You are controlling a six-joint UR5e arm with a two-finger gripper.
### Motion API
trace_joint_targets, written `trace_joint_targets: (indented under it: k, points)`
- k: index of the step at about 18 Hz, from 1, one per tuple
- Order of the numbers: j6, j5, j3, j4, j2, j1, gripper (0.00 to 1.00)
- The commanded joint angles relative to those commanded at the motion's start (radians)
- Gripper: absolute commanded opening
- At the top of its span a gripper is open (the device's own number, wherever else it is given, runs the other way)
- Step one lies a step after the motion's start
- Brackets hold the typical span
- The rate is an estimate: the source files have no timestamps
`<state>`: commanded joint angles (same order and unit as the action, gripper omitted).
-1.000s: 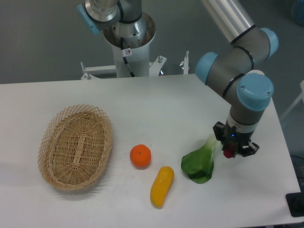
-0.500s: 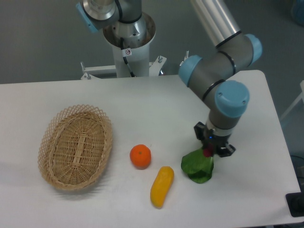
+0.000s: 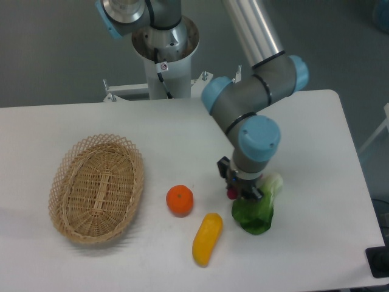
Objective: Place the sweet potato on the table
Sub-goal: 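Lower the sweet potato onto the table beside the orange, then open the gripper to release the sweet potato and lift away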
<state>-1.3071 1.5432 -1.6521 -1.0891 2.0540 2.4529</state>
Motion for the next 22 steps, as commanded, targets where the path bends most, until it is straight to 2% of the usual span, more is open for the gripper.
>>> trace_joint_targets:
  k: [5,7,9,10,13,15,17,22]
  points:
    - [0.017,0.006,-0.020,-0.005,-0.005,-0.025,0.13]
    - [0.009,0.009,-0.050,0.000,-0.021,-0.025,0.25]
    - [0.003,0.011,-0.072,0.000,-0.037,-0.025,0.31]
    - [0.003,0.011,-0.080,0.002,-0.041,-0.025,0.42]
    - [0.003,0.012,-0.081,0.000,-0.054,-0.025,0.66]
    - [0.002,0.014,-0.084,0.002,-0.057,-0.023,0.74]
    - [0.002,0.015,-0.084,0.003,-0.061,-0.022,0.99]
    - [0.005,0.018,-0.066,0.015,-0.058,-0.012,1.00]
